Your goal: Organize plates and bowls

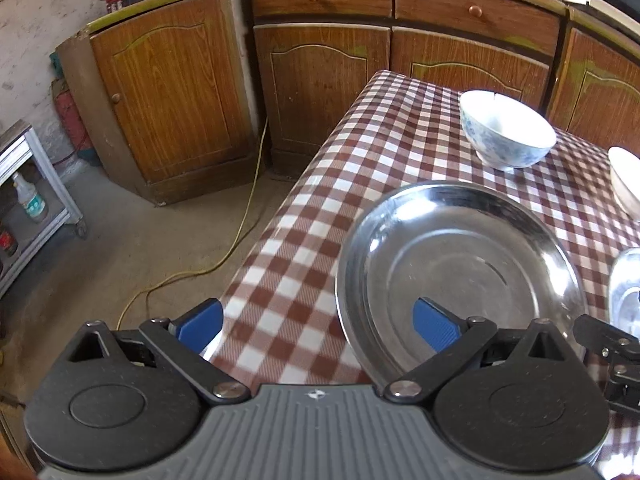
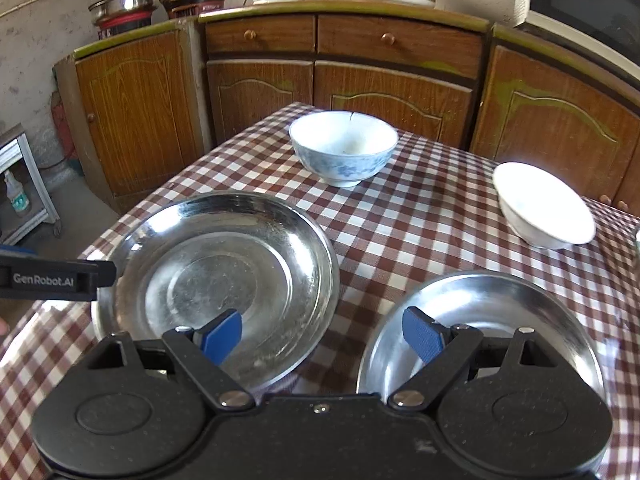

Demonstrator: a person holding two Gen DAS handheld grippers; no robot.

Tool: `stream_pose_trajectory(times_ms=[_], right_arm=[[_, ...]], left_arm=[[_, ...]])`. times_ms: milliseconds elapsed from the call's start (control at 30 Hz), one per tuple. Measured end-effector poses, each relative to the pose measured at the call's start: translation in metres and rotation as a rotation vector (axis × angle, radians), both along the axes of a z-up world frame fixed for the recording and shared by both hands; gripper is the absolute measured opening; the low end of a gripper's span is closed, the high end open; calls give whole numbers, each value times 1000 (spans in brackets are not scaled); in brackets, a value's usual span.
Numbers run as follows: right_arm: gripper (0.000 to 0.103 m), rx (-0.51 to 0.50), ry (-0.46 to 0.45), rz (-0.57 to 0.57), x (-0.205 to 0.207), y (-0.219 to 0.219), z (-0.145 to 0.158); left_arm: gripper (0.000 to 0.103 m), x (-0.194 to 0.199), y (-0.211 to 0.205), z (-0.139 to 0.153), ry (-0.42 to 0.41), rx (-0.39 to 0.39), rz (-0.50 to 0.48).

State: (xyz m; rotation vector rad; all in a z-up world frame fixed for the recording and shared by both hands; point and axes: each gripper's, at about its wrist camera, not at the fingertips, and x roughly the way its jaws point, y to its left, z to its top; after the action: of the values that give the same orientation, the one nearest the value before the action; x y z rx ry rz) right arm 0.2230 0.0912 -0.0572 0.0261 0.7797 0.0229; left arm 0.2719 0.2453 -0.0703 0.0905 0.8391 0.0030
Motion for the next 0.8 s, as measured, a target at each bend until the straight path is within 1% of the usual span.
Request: stream_pose_trajectory(times_ms=[133, 167, 233, 300, 333, 367, 400, 467, 500, 533, 567, 600, 633, 667, 700, 733, 800], right_arm=[[103, -5, 21, -4, 19, 0, -10], [102, 2, 28, -2, 24, -1, -13], [102, 14, 37, -6, 31, -3, -19], [102, 19, 48, 0, 39, -3, -24], [102, 9, 43, 3, 40, -2, -26], [102, -9, 35, 9, 42, 0, -27], [102, -16, 36, 20, 45, 2, -29], [100, -6, 43, 40, 49, 3, -32], [100, -3, 42, 52, 50, 3, -32], [98, -3, 44, 62, 52, 4, -33], [89, -1, 51, 70, 54, 5, -34], [84, 8, 63, 74, 56, 6, -36], [66, 27, 80, 77, 58, 6, -38], [60, 49, 83, 72, 58, 5, -39], [56, 61, 71, 54, 56, 3, -38], [46, 63, 66, 34, 55, 2, -38], [39, 96, 62, 13, 52, -4, -38]], left_arm=[[98, 17, 2, -5, 14, -9, -18], [95, 19, 2, -8, 17, -7, -23], [87, 27, 1, -12, 31, 1, -27], [76, 32, 0, -16, 47, -3, -45], [72, 34, 0, -18, 50, -1, -49], [64, 36, -1, -20, 54, 3, -56], [59, 38, -2, -22, 60, 4, -60], [57, 39, -2, -23, 58, -10, -70], [52, 40, -2, -23, 54, -14, -72], [48, 41, -3, -23, 52, -22, -77], [40, 41, -3, -23, 51, -36, -86], [34, 42, -4, -23, 52, -46, -94], [30, 42, -6, -23, 51, -50, -102], [27, 44, -9, -23, 50, -49, -108], [27, 44, -11, -23, 46, -39, -108], [27, 44, -12, -24, 44, -38, -107], [25, 42, -9, -23, 43, -51, -96]])
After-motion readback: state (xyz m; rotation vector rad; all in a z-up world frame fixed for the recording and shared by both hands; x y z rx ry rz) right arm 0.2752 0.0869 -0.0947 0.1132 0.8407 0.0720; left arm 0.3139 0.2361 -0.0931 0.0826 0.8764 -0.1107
